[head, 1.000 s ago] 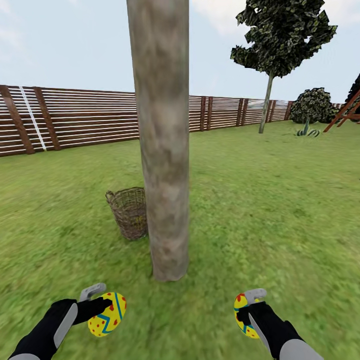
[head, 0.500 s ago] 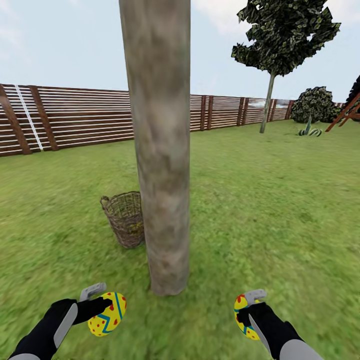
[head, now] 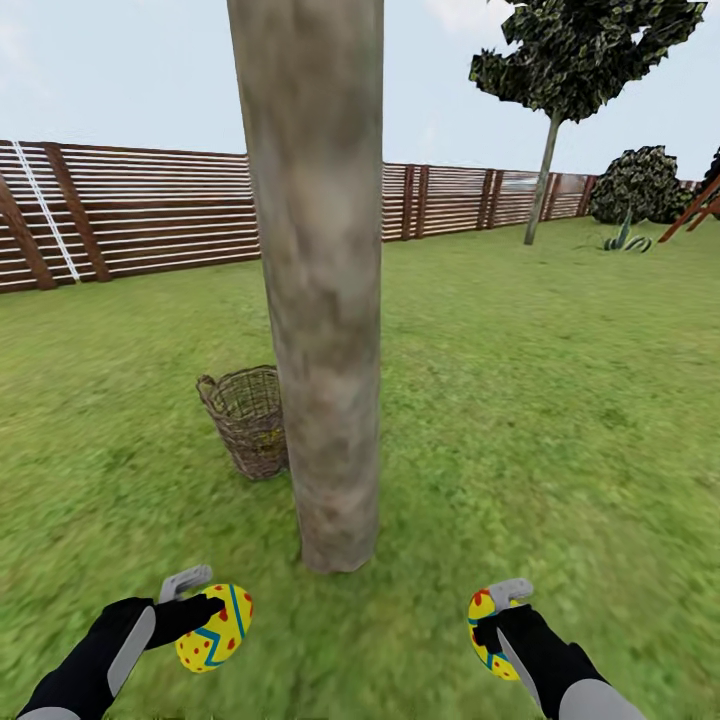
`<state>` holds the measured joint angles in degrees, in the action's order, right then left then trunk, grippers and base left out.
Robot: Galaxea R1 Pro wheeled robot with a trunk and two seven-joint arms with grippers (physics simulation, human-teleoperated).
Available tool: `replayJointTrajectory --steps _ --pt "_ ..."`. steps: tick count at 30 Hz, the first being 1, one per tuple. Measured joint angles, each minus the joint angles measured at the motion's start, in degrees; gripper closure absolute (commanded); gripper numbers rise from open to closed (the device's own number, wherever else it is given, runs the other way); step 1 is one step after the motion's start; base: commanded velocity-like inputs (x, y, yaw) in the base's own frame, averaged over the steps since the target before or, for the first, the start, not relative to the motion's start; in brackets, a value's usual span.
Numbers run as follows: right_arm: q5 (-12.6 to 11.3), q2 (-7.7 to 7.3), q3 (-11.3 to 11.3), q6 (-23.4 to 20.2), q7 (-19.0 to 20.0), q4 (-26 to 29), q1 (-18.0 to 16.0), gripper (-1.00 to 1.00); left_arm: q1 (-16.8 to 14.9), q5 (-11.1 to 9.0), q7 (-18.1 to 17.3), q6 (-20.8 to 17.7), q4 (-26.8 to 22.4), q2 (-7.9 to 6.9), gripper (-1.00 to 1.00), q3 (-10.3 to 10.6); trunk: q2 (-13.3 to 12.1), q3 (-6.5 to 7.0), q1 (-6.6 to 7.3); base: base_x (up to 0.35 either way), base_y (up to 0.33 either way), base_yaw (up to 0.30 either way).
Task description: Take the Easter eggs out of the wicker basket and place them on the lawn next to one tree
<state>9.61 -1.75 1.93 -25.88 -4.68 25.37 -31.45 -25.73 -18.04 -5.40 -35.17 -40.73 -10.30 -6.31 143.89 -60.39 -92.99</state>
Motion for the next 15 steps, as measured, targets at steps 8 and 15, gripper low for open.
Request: replayJointTrajectory --steps 8,15 --pt "0.0 -0.01 0.0 0.0 0.0 -0.1 0.0 1.00 0.0 0.0 0.0 0.0 0.0 0.00 1.00 0.0 0.1 -1.77 -0.21 0.000 0.000 0.000" --pt "0.0 0.02 0.0 0.0 0.0 -0.1 0.0 1.00 0.0 0.0 0.0 0.0 0.0 0.07 1.00 0.0 0.2 -2.67 -0.30 0.035 0.000 0.000"
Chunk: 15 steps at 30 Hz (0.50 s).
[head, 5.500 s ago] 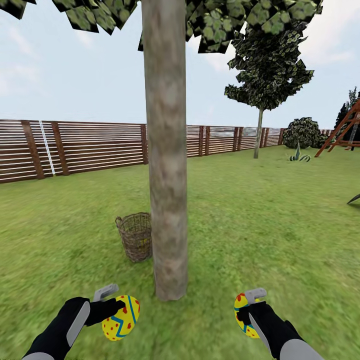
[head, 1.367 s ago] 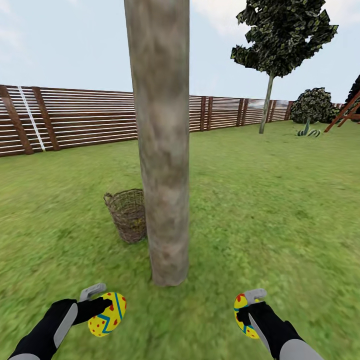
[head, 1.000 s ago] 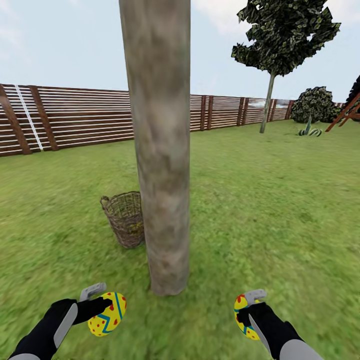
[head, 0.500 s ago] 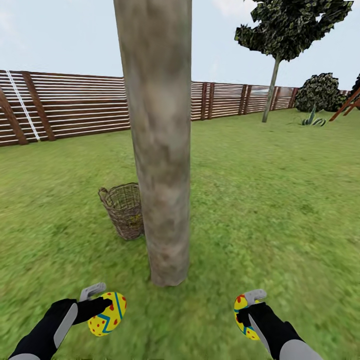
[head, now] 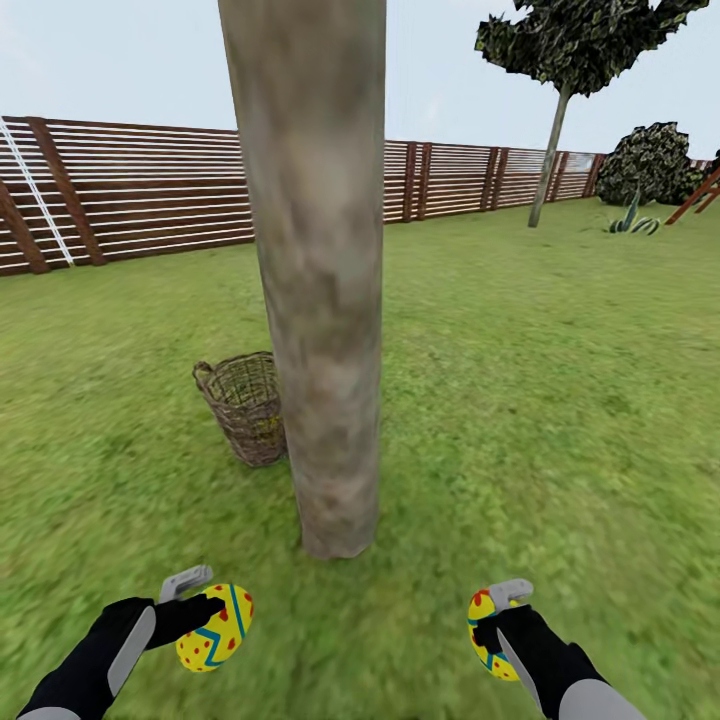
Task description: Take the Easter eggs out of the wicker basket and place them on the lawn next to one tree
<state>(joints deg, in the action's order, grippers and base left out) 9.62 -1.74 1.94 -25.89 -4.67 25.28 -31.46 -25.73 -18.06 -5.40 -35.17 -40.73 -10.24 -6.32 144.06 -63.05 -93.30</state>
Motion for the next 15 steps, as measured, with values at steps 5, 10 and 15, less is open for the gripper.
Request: replayJointTrajectory --steps 5,10,15 --pt "0.0 0.00 0.1 0.0 0.0 0.0 0.0 1.00 0.0 -0.1 0.0 0.0 0.0 -0.07 1.00 0.0 0.0 0.00 0.03 0.322 0.000 0.000" --pt "0.0 -0.03 0.0 0.0 0.0 0.0 0.0 1.00 0.0 -0.1 0.0 0.0 0.0 -0.07 1.00 -0.1 0.0 0.00 0.01 0.212 0.000 0.000" --pt "-0.2 -0.18 0.0 0.1 0.5 0.1 0.0 1.00 0.0 -0.1 0.0 0.0 0.0 -0.06 1.00 -0.1 0.0 0.00 0.00 0.006 0.000 0.000"
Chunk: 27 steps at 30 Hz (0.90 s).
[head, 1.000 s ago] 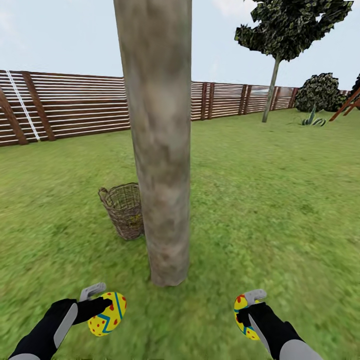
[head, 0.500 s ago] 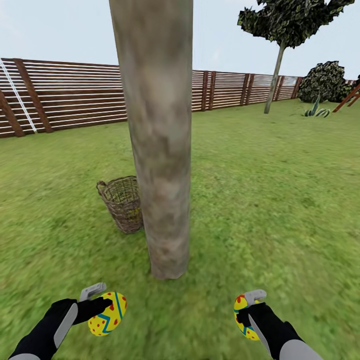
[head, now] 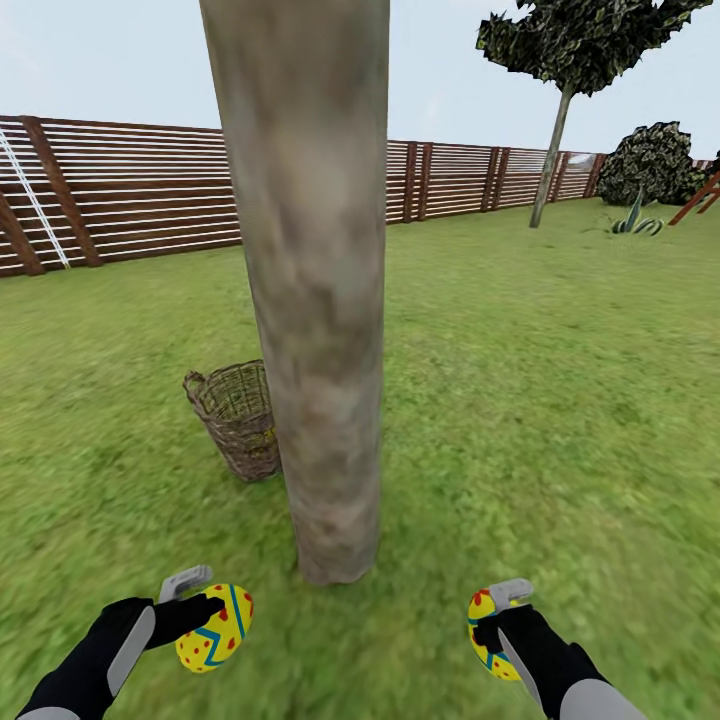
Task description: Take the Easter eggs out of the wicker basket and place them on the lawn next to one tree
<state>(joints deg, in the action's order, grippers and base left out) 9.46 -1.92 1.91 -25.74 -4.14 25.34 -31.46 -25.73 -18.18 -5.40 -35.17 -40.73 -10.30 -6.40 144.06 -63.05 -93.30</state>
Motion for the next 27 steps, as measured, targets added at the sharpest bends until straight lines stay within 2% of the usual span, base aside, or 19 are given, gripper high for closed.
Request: replayJointTrajectory --steps 12,27 --pt "0.1 0.01 0.0 -0.1 -0.3 0.0 0.0 1.00 0.0 0.0 0.0 0.0 0.0 0.08 1.00 0.0 0.0 -0.44 -0.05 0.000 0.000 0.000" --pt "-0.1 -0.07 -0.1 -0.1 -0.3 0.2 0.0 1.00 0.0 0.0 0.0 0.0 -0.1 -0.01 1.00 0.0 0.2 -3.76 -0.44 0.000 0.000 0.000"
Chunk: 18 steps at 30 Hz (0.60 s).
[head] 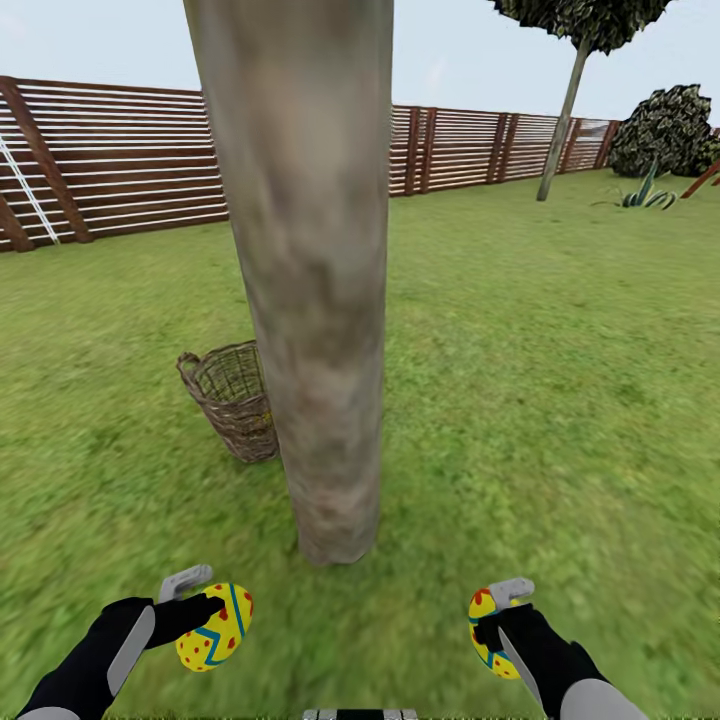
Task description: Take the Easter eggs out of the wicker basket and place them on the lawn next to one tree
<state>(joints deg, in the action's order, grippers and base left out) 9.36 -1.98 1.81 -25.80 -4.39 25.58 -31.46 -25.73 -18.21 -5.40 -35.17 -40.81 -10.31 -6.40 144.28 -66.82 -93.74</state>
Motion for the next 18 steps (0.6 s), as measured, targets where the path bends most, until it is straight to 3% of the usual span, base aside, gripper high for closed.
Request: replayJointTrajectory --steps 18 --pt "0.1 0.07 0.0 -0.1 -0.1 -0.2 0.0 1.00 0.0 0.0 0.0 0.0 0.0 -0.05 1.00 0.0 0.2 -3.99 -0.46 0.000 0.000 0.000"
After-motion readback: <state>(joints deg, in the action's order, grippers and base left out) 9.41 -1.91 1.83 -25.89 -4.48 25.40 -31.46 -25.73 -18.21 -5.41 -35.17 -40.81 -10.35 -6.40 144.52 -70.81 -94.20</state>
